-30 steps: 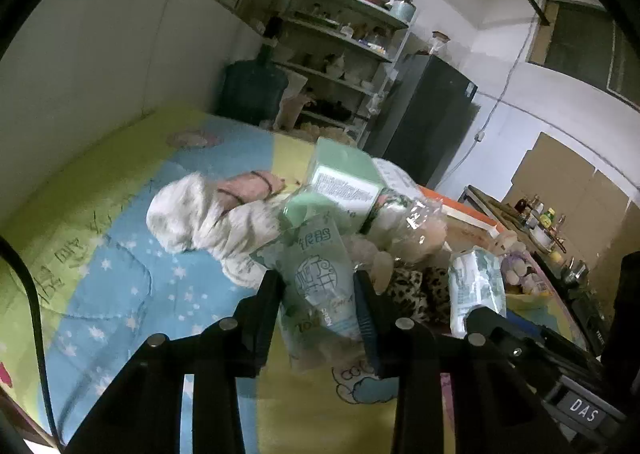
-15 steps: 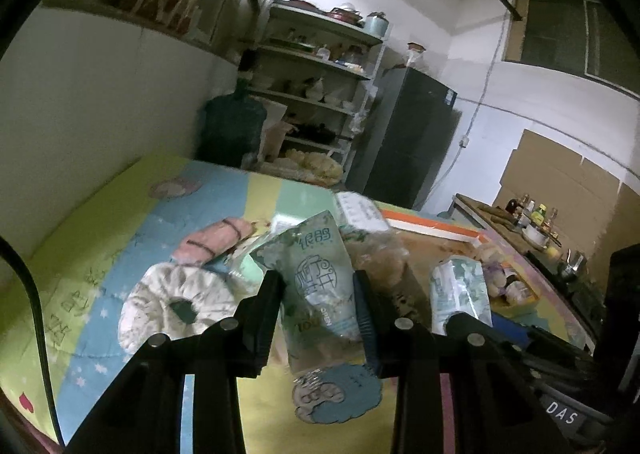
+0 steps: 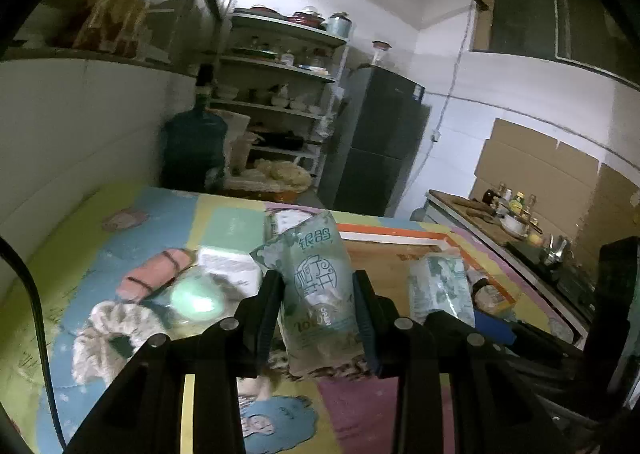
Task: Organize soft objects
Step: 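Carry both tissue packs into the box lid and lower them beside the bear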
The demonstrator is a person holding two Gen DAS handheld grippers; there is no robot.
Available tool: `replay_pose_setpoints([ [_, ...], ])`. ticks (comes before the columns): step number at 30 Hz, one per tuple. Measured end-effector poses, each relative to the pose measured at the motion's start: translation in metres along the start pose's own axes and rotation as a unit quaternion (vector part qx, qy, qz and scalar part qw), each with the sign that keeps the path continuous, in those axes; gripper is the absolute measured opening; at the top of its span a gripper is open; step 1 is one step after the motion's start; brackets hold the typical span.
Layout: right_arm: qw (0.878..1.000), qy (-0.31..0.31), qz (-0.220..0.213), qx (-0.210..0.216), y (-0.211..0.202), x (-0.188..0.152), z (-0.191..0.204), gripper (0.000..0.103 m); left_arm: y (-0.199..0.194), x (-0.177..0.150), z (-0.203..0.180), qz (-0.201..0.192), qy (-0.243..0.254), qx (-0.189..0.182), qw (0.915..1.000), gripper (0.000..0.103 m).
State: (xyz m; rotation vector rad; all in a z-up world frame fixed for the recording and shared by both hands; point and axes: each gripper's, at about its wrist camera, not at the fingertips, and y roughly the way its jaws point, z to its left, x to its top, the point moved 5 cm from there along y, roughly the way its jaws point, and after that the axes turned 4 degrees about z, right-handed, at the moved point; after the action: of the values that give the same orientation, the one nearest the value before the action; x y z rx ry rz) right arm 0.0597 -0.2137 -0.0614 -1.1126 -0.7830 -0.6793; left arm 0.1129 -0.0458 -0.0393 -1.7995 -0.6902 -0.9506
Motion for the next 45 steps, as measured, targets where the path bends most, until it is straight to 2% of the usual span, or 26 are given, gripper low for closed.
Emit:
replay_pose_setpoints([
  [10, 1.0, 0.014, -0.014, -0.014, -0.011, 0.01, -0.036, 0.046, 0.022, 0.012, -0.036, 0.006, 0.021, -0.023, 0.9995, 0.037],
  [20, 0.999, 0.03, -0.018, -0.025, -0.004, 0.023, -0.067, 0.046, 0.05, 0.02, -0.067, 0.017, 0.037, -0.037, 0.9985, 0.036],
  [32, 0.998, 0.054, 0.004, -0.029, 0.02, 0.025, -0.107, 0.046, 0.094, 0.019, -0.091, 0.046, 0.042, -0.039, 0.9973, 0.036],
  [45, 0.995, 0.078, 0.037, -0.048, 0.042, 0.016, -0.143, 0.046, 0.134, 0.011, -0.097, 0.084, 0.041, -0.036, 0.995, 0.036],
])
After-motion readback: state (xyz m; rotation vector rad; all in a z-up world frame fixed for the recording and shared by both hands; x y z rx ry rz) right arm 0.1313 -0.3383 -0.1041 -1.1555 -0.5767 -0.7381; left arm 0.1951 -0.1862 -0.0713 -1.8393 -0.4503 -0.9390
